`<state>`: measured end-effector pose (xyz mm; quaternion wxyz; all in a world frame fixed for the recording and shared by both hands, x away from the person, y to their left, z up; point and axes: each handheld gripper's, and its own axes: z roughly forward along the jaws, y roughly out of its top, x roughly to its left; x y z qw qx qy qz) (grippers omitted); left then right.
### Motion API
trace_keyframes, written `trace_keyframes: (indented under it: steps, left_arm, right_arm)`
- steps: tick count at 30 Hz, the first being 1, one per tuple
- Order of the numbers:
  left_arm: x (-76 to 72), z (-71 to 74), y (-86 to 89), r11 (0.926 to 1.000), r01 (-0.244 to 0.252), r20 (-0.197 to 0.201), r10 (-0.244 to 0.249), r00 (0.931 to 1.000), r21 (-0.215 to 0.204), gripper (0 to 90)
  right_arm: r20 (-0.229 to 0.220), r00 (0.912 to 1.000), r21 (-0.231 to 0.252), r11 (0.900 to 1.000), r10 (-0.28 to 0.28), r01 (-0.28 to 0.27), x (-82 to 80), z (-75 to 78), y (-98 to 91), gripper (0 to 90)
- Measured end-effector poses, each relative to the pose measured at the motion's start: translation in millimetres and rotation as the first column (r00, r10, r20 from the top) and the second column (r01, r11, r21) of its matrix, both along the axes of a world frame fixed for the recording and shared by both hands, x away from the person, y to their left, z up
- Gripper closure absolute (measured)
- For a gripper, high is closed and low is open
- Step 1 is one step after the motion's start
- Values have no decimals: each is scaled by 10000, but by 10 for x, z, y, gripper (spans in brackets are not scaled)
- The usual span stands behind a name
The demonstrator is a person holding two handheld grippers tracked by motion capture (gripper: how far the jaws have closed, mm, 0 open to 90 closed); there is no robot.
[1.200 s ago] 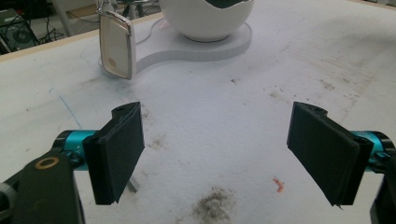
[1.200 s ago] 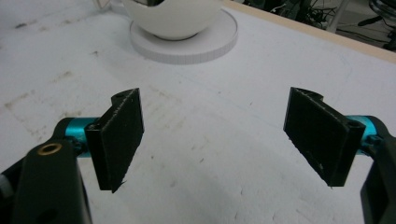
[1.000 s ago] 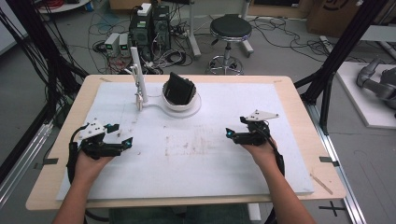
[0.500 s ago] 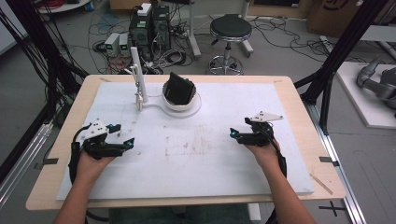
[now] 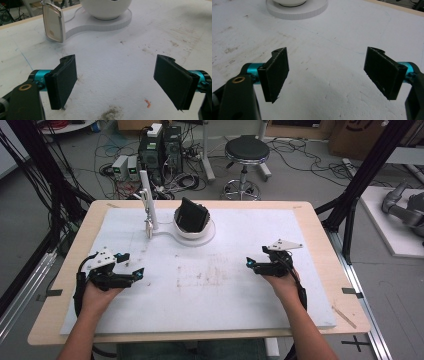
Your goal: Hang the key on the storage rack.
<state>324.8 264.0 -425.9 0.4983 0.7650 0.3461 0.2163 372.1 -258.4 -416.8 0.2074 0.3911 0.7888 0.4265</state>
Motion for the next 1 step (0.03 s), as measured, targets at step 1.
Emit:
trace_keyframes:
  steps: [1]
  left_arm:
    - [2,1,4,10000,-11,14,11,10000,30,189]
  right_arm:
    - [0,10000,8,10000,-30,30,2,0,-3,204]
